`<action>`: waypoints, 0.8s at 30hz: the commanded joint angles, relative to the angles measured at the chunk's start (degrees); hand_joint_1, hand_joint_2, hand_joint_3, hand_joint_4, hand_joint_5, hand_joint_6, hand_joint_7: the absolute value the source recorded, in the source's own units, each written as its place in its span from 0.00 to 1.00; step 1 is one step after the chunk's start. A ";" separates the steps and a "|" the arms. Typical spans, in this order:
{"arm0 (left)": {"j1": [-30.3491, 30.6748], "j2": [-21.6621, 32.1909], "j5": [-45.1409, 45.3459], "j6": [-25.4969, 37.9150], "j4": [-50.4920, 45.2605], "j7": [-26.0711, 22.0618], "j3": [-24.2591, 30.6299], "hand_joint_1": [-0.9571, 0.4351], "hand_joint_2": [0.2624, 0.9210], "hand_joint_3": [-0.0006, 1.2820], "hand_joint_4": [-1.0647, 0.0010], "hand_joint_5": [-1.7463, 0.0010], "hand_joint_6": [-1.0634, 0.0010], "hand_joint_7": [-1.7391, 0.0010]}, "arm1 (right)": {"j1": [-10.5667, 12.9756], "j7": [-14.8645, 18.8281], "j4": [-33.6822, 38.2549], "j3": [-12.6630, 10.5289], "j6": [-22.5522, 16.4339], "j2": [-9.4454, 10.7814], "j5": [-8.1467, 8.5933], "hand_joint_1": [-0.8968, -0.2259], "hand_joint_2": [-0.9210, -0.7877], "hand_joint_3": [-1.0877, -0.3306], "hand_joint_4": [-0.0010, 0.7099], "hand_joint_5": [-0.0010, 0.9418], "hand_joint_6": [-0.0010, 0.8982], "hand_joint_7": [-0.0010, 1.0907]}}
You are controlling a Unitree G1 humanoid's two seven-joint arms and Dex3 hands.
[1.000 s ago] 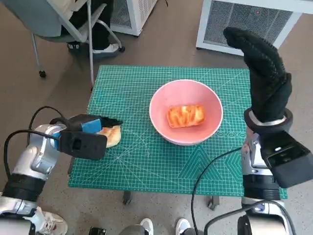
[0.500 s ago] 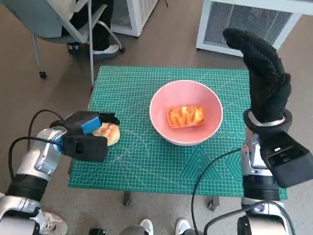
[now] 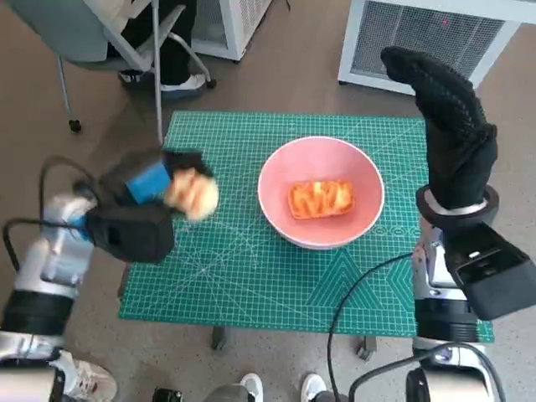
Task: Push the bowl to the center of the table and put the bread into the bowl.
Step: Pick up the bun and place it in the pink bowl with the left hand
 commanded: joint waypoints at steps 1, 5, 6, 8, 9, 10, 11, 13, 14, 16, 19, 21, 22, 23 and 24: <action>-4.00 -2.20 -1.20 1.64 -3.40 1.18 1.14 0.69 0.99 0.03 0.32 0.35 0.36 0.36 | -0.45 0.30 1.35 -0.08 -0.32 0.30 0.70 0.43 0.00 0.54 0.43 0.00 0.05 0.56; -6.97 -4.33 -1.20 2.01 -4.42 2.20 0.95 0.69 0.99 0.02 0.31 0.36 0.33 0.38 | -0.78 0.39 1.87 -0.03 -0.61 0.39 0.79 0.43 0.00 0.54 0.43 0.00 0.05 0.56; -7.76 -5.05 -0.82 1.90 -4.67 2.79 0.63 0.69 0.99 0.01 0.31 0.36 0.33 0.39 | -0.82 0.34 1.91 -0.01 -0.67 0.40 0.72 0.43 0.00 0.54 0.43 0.00 0.05 0.56; -8.58 -5.84 -0.38 1.73 -4.89 3.43 0.28 0.69 0.99 0.01 0.30 0.36 0.32 0.39 | -0.88 0.29 2.02 0.01 -0.78 0.42 0.64 0.43 0.00 0.54 0.43 0.00 0.05 0.56; -9.17 -6.37 -0.20 1.26 -4.75 3.87 0.01 0.69 0.99 0.01 0.30 0.37 0.32 0.39 | -0.92 0.29 2.05 0.02 -0.82 0.44 0.64 0.43 0.00 0.54 0.43 0.00 0.05 0.56; -10.09 -7.25 -0.04 0.54 -4.44 4.36 -0.49 0.69 0.99 0.01 0.29 0.37 0.33 0.38 | -0.91 0.29 1.99 0.04 -0.89 0.47 0.63 0.43 0.00 0.54 0.43 0.00 0.05 0.56; -10.79 -7.88 0.08 -0.01 -4.14 4.73 -0.85 0.69 0.99 0.01 0.29 0.38 0.33 0.38 | -0.93 0.27 1.99 0.05 -0.95 0.50 0.60 0.43 0.00 0.54 0.43 0.00 0.05 0.56; -12.10 -9.17 0.16 -0.96 -3.42 5.29 -1.62 0.69 0.99 0.01 0.28 0.39 0.34 0.37 | -0.94 0.26 1.98 0.05 -1.06 0.53 0.58 0.43 0.00 0.54 0.43 0.00 0.05 0.56; -12.74 -9.81 0.19 -1.51 -2.81 5.55 -2.04 0.69 0.99 0.01 0.28 0.39 0.34 0.36 | -0.93 0.25 1.94 0.05 -1.06 0.53 0.58 0.43 0.00 0.54 0.43 0.00 0.05 0.57; -14.00 -11.07 0.30 -2.58 -1.33 5.94 -2.84 0.69 0.99 0.01 0.27 0.40 0.34 0.36 | -0.90 0.21 1.79 0.04 -1.05 0.51 0.57 0.43 0.00 0.54 0.43 0.00 0.05 0.57; -15.79 -12.90 0.29 -3.88 1.13 6.05 -3.97 0.69 1.00 0.02 0.29 0.40 0.36 0.33 | -0.85 0.10 1.51 0.01 -1.02 0.47 0.48 0.43 0.00 0.54 0.43 0.00 0.05 0.57; -17.00 -14.09 0.37 -4.63 3.13 5.99 -4.73 0.69 1.00 0.02 0.30 0.39 0.37 0.33 | -0.80 -0.07 1.38 -0.05 -1.01 0.41 0.30 0.43 0.00 0.53 0.43 0.00 0.05 0.57; -17.80 -14.93 0.32 -5.34 4.64 5.90 -5.27 0.69 1.00 0.02 0.30 0.39 0.38 0.32 | -0.71 -0.21 1.21 -0.10 -1.02 0.35 0.12 0.43 0.00 0.53 0.43 0.00 0.05 0.57; -18.40 -15.50 0.26 -5.96 5.84 5.85 -5.63 0.69 1.00 0.03 0.31 0.39 0.38 0.32 | -0.68 -0.32 1.14 -0.13 -1.03 0.33 -0.03 0.43 0.00 0.53 0.43 0.00 0.05 0.57; -19.12 -16.22 0.22 -6.73 7.34 5.75 -6.10 0.69 1.00 0.04 0.33 0.38 0.39 0.31 | -0.60 -0.45 1.03 -0.18 -1.07 0.27 -0.22 0.43 0.00 0.53 0.43 0.00 0.05 0.57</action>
